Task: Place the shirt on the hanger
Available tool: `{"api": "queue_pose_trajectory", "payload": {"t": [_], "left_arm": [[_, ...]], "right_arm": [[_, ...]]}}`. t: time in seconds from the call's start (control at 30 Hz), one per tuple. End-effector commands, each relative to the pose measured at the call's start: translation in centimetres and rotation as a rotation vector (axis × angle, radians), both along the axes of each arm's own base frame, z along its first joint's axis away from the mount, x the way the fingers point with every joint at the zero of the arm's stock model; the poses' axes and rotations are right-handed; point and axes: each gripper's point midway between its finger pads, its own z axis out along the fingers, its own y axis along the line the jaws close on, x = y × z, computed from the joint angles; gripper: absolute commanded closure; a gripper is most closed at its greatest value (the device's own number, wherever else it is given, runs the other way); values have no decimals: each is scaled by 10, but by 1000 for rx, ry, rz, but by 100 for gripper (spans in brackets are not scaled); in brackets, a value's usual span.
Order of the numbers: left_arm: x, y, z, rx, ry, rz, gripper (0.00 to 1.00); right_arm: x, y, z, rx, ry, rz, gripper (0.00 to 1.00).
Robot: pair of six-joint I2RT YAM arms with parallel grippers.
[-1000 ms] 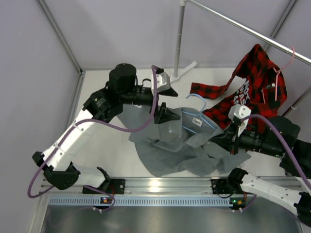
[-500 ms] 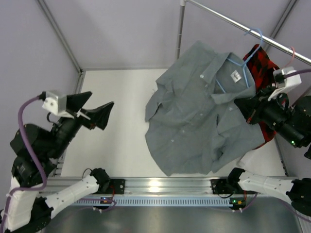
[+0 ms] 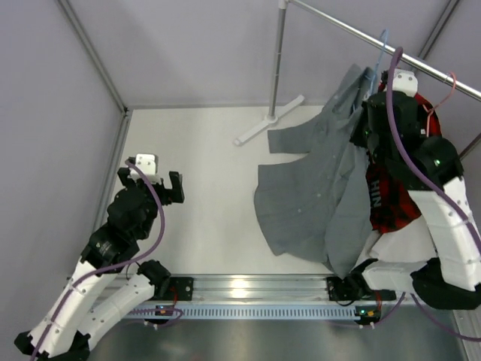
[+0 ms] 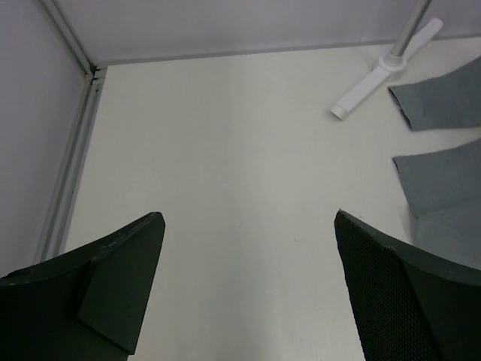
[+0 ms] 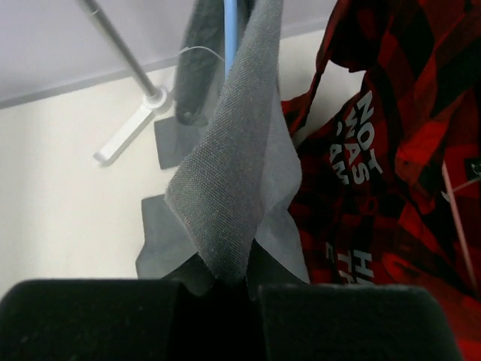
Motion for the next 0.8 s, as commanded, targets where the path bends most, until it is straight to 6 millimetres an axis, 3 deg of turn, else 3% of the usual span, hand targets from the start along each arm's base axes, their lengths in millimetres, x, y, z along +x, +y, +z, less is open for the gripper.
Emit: {"api": "queue_pose_trajectory", "payload": {"t": [0.0, 0.17, 0.4, 0.53, 0.57, 0.7, 0.77], "left_arm": [[10, 8, 18, -81, -77, 48, 2], [15, 16, 1, -62, -36, 85, 2], [14, 6, -6, -66, -14, 29, 2], [15, 3, -9, -62, -3, 17, 2], [15, 3, -10, -62, -2, 17, 2], [16, 6, -11, -59, 2, 30, 2], [16, 11, -13, -55, 7, 54, 2]], "right_arm": [[31, 2, 64, 236, -223, -43, 100], [70, -2, 62, 228, -232, -137, 100], [96, -10, 70, 245, -258, -186, 100], [112, -14, 55, 250, -229, -238, 100], [117, -13, 41, 254, -206, -255, 100], [120, -7, 15, 292, -204, -258, 100], [117, -5, 12, 327, -215, -251, 100]]}}
